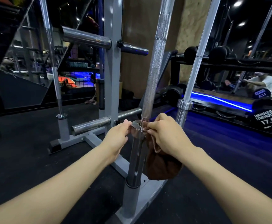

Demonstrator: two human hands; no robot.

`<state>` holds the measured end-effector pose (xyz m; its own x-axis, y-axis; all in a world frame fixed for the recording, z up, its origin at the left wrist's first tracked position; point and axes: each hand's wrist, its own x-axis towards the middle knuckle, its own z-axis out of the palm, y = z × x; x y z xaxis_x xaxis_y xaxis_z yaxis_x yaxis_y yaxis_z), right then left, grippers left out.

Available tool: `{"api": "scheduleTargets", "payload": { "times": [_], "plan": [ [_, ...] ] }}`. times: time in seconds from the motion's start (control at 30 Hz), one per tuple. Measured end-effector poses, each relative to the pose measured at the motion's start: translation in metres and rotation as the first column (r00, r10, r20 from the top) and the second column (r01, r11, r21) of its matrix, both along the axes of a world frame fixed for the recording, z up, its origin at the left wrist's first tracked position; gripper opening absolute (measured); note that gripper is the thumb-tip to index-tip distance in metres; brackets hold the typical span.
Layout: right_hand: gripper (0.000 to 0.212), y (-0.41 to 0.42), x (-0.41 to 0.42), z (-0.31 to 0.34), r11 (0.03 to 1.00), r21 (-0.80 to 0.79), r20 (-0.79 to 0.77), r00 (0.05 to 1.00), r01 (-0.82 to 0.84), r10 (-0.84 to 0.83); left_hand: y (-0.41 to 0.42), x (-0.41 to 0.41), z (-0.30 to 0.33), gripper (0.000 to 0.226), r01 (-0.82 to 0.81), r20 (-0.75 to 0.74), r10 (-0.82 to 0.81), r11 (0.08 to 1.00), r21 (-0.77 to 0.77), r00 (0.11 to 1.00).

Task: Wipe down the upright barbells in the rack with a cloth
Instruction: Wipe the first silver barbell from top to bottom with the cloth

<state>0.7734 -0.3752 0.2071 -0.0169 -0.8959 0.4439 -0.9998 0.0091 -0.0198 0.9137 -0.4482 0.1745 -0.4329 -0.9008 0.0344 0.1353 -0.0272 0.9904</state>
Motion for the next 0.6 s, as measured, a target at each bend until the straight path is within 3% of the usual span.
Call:
{"api": "scheduleTargets", "payload": {
  "times": [0.1,0.23,0.37,0.6],
  "plan": [
    [0.025,0.003,-0.019,0.001,0.999,-0.001,0.023,0.999,0.036,-0.036,0.0,-0.002,-0.004,0.039,-0.029,0.039,0.031,0.998,-0.049,0.999],
    [0.021,-0.016,-0.035,0.01,0.993,-0.071,0.197,0.977,0.098,-0.082,0.0,-0.002,-0.007,0.038,-0.029,0.061,0.035,0.995,-0.091,0.998],
    [0.023,-0.03,-0.03,0.004,0.996,0.074,0.243,0.97,-0.044,0.025,-0.002,-0.003,-0.01,0.039,-0.043,0.049,0.047,0.995,-0.085,0.998],
    [0.026,0.002,-0.008,-0.012,0.988,-0.032,0.169,0.974,-0.148,0.151,-0.003,-0.001,-0.011,0.038,-0.033,0.027,0.036,0.994,-0.104,0.999]
  ]
}}
